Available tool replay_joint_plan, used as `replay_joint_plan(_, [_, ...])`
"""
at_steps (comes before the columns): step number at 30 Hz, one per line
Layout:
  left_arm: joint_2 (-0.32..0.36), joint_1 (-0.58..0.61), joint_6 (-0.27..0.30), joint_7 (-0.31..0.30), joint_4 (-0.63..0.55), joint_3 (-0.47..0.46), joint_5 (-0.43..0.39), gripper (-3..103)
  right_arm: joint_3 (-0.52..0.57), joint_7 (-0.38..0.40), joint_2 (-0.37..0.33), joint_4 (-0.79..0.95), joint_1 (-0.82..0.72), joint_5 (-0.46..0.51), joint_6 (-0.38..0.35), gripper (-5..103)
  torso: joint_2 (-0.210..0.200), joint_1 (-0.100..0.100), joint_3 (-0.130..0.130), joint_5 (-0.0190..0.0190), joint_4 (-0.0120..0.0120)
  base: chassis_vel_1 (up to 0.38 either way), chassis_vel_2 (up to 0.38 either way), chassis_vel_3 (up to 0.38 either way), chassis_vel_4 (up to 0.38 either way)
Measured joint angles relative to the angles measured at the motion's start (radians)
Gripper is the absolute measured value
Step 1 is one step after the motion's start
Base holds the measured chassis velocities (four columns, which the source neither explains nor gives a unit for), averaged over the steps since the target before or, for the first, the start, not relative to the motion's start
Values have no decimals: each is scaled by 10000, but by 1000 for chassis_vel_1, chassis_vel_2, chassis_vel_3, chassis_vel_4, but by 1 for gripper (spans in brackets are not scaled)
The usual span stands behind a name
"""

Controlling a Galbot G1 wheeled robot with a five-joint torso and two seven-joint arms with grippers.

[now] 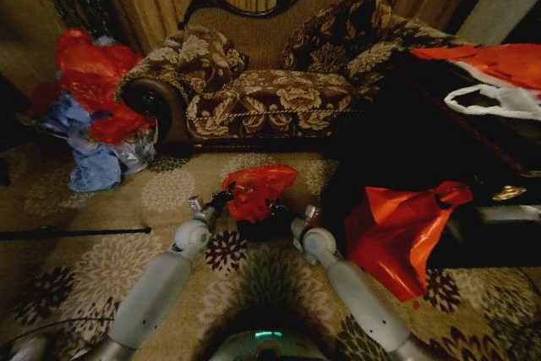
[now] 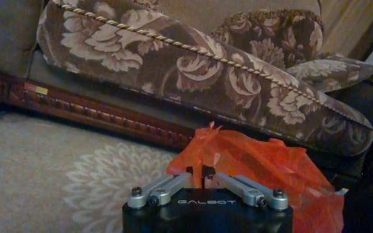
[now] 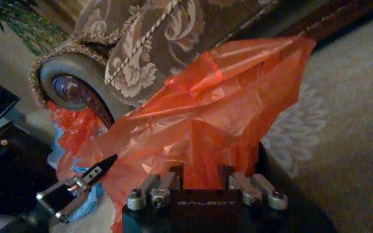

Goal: Place a garbage bag over the trash bin.

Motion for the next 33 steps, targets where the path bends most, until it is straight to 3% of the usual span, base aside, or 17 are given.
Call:
replay_joint_plan(1, [0, 0, 0, 0, 0, 0, 0, 0, 0, 0, 0, 0, 0, 0, 0, 31, 0, 0, 0, 0, 0, 0, 0, 0, 0])
replay_joint_plan(6, [26, 98, -5, 4, -31, -107, 3, 0, 144, 53, -471, 727, 58, -271, -44, 52, 0, 0, 0, -1, -2, 0, 0, 0, 0])
replay_joint_plan(8, [27, 140, -14, 9, -52, -127, 13, 0, 217, 91, -560, 883, 327, -251, -132, 58, 1, 0, 0, -2, -2, 0, 0, 0, 0])
replay_joint_plan(12, [24, 258, -35, 15, -129, -203, 36, 0, 85, 428, -521, 739, 1591, 34, -255, 79, 2, 0, 0, -5, 1, 0, 0, 0, 0])
replay_joint_plan(14, [25, 286, -40, 15, -154, -222, 38, 0, -16, 492, -442, 573, 1897, 91, -252, 79, 2, 1, 1, -4, 2, 0, 0, 0, 0])
replay_joint_plan(21, [81, 411, -49, 13, -232, -326, 65, 0, -629, 539, 170, -491, 3005, 196, -409, 54, 2, 1, 1, -3, 1, 0, 0, 0, 0])
replay_joint_plan(33, [253, 716, -80, 9, -508, -475, 152, 0, -971, -195, 1059, -3210, 4041, -474, -318, 27, 2, 1, 2, -3, 1, 0, 0, 0, 0])
